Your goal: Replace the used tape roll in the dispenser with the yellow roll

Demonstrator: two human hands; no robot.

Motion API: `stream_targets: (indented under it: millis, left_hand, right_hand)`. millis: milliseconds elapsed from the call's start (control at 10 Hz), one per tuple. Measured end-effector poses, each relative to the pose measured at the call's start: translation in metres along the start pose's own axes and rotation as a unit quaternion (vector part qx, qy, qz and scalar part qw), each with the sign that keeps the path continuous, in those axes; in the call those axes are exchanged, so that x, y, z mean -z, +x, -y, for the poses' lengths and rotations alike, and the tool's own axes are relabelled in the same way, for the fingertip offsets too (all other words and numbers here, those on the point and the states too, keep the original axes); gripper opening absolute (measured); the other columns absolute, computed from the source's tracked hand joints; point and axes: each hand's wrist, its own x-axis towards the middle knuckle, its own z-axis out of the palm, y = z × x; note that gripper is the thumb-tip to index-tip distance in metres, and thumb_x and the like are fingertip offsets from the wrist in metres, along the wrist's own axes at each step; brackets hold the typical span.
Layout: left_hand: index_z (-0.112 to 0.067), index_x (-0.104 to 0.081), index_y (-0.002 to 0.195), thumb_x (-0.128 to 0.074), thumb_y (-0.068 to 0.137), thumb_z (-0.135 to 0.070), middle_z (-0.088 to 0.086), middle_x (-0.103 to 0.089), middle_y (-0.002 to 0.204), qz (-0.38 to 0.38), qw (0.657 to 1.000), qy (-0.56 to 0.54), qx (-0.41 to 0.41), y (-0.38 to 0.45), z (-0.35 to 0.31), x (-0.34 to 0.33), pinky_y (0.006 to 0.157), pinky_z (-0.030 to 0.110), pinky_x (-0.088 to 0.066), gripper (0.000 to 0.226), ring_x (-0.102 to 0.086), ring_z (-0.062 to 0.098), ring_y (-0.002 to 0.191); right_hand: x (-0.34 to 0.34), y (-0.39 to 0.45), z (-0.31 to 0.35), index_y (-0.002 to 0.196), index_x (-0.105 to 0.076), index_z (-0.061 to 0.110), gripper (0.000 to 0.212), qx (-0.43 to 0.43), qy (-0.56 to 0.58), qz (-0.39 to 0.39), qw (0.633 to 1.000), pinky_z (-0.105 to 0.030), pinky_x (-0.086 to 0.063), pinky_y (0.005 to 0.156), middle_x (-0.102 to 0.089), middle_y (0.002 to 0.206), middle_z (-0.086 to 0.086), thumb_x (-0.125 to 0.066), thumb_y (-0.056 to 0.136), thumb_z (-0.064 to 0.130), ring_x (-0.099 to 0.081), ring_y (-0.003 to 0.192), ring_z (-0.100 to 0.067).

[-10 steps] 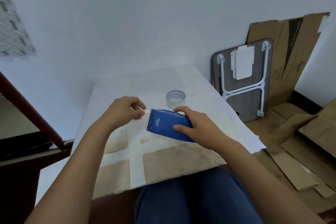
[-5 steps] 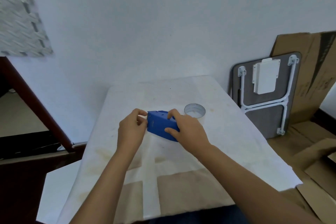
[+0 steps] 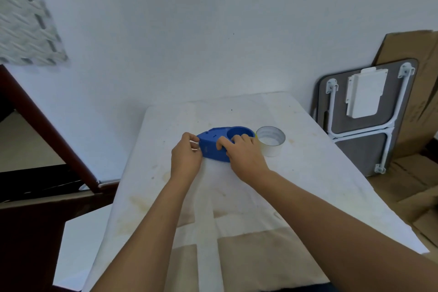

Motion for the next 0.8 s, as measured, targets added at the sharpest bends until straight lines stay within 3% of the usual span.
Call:
stream_targets:
  millis: [200,300,400,500,600,800]
  left_hand:
    - [-0.013,-0.063,0.107,-0.051,0.091,-0.001,0.003,-0.063,0.118,0.015,1.000,0.003,0.015,0.000,0.004,-0.011,0.083,0.029,-0.047,0.024,-0.063,0.020,0.100]
    - [-0.012,-0.065,0.110,-0.052,0.092,-0.003,0.005,-0.060,0.122,0.016,1.000,0.002,0.024,-0.003,0.002,-0.014,0.089,0.032,-0.050,0.025,-0.063,0.024,0.108]
    - [-0.015,-0.064,0.111,-0.053,0.092,-0.008,0.000,-0.058,0.117,0.029,0.999,-0.016,0.038,-0.013,0.000,-0.013,0.096,0.041,-0.051,0.024,-0.063,0.026,0.110]
    - [-0.019,-0.063,0.114,-0.051,0.092,-0.007,-0.004,-0.057,0.116,0.038,0.998,-0.017,0.047,-0.026,0.001,-0.005,0.094,0.039,-0.051,0.028,-0.062,0.026,0.111]
    - [-0.021,-0.064,0.112,-0.052,0.092,-0.008,-0.003,-0.059,0.124,0.049,0.997,-0.018,0.048,-0.042,0.003,0.005,0.094,0.040,-0.052,0.026,-0.064,0.025,0.108]
    - [-0.023,-0.065,0.105,-0.054,0.095,-0.009,-0.003,-0.059,0.125,0.060,0.997,-0.024,0.030,-0.079,-0.011,0.012,0.090,0.036,-0.053,0.021,-0.067,0.023,0.102]
  right_hand:
    - [0.004,-0.001,-0.006,0.123,-0.050,0.024,0.057,0.020,0.019,0.078,0.997,-0.029,-0.023,0.077,-0.044,0.090,-0.004,-0.044,0.078,-0.010,-0.041,0.084,-0.025]
    - [0.006,-0.003,-0.005,0.128,-0.049,0.023,0.056,0.030,0.027,0.094,0.995,-0.032,-0.034,0.087,-0.047,0.095,-0.007,-0.046,0.081,-0.007,-0.044,0.088,-0.026]
    - [0.008,-0.006,-0.008,0.131,-0.050,0.024,0.051,0.031,0.036,0.116,0.992,-0.042,-0.029,0.108,-0.052,0.129,-0.014,-0.051,0.085,0.002,-0.046,0.119,-0.033]
    - [0.020,-0.013,-0.008,0.133,-0.052,0.023,0.044,0.022,0.054,0.095,0.994,-0.043,-0.018,0.116,-0.032,0.155,-0.012,-0.054,0.090,0.012,-0.028,0.141,-0.032]
    - [0.039,-0.030,-0.012,0.131,-0.054,0.019,0.038,-0.002,0.094,0.059,0.994,-0.045,-0.026,0.115,-0.028,0.159,-0.010,-0.054,0.093,0.019,-0.027,0.143,-0.031]
    - [0.079,-0.081,-0.030,0.129,-0.054,0.016,0.036,-0.037,0.114,0.071,0.990,-0.043,-0.031,0.110,-0.027,0.159,-0.008,-0.057,0.093,0.020,-0.027,0.143,-0.032]
